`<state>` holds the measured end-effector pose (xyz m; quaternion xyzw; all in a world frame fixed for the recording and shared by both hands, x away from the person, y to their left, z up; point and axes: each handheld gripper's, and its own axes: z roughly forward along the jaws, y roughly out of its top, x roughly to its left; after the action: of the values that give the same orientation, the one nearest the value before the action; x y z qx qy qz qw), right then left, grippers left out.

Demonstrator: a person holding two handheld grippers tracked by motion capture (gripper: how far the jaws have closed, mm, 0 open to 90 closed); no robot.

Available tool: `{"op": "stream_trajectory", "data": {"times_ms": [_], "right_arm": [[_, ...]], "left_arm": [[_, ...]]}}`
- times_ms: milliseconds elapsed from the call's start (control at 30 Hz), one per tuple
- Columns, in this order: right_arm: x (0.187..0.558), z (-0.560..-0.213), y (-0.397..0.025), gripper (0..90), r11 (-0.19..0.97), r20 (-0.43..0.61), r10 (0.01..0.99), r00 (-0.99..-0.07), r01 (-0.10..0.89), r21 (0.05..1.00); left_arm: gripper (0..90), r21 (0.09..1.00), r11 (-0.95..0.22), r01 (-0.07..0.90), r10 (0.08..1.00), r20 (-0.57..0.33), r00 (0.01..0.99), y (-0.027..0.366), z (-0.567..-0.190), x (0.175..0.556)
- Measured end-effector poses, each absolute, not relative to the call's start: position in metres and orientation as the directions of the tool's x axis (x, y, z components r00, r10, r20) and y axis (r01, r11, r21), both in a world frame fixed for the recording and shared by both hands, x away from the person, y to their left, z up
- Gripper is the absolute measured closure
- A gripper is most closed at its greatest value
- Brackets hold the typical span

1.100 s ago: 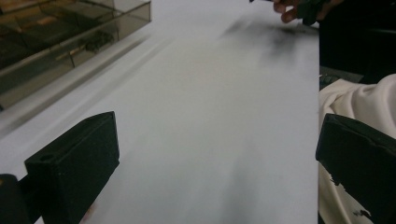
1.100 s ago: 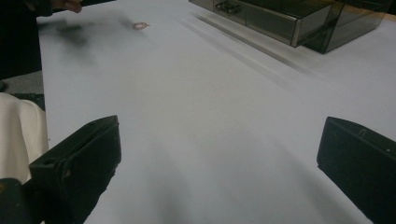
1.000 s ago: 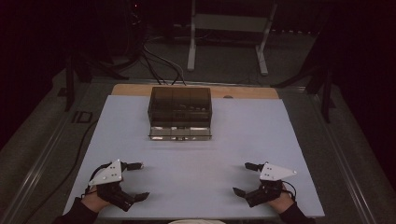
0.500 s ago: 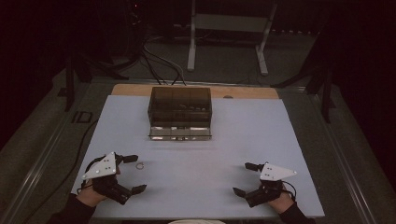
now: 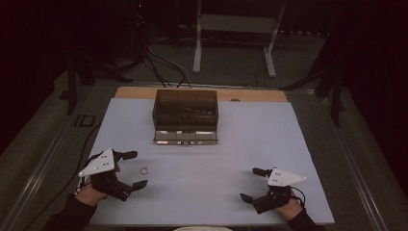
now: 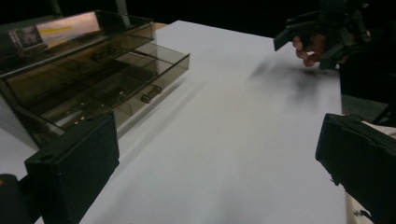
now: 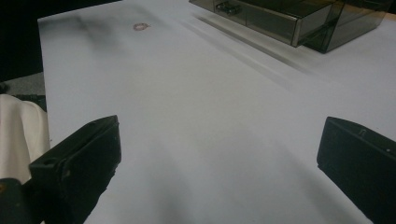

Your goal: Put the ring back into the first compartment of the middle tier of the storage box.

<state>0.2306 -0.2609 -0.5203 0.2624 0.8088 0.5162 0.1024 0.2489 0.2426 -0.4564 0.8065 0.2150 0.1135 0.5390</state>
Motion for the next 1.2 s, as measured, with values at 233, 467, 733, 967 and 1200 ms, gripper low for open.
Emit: {"op": "stream_trajectory", "data": {"times_ms": [233,467,733,967,1200], "right_arm": [[0.231,-0.52,-0.261,0.0,0.33,0.106,0.531,-0.841,0.32,0.888],[0.231,-0.52,-0.261,0.0,0.328,0.108,0.531,-0.84,0.322,0.888],[0.231,-0.521,-0.261,0.0,0.329,0.108,0.53,-0.841,0.321,0.888],[0.231,-0.521,-0.261,0.0,0.329,0.108,0.53,-0.841,0.321,0.888],[0.231,-0.521,-0.26,0.0,0.333,0.107,0.531,-0.841,0.323,0.886]], "left_arm": [[1.0,0.92,-0.317,0.232,0.493,-0.049,0.869,0.247,-0.454,0.256],[1.0,0.92,-0.307,0.243,0.519,-0.052,0.853,0.252,-0.453,0.262],[1.1,0.917,-0.304,0.257,0.55,-0.051,0.834,0.256,-0.453,0.27],[1.1,0.913,-0.302,0.273,0.575,-0.054,0.816,0.261,-0.456,0.277],[1.1,0.905,-0.301,0.302,0.614,-0.058,0.787,0.264,-0.462,0.287]]}}
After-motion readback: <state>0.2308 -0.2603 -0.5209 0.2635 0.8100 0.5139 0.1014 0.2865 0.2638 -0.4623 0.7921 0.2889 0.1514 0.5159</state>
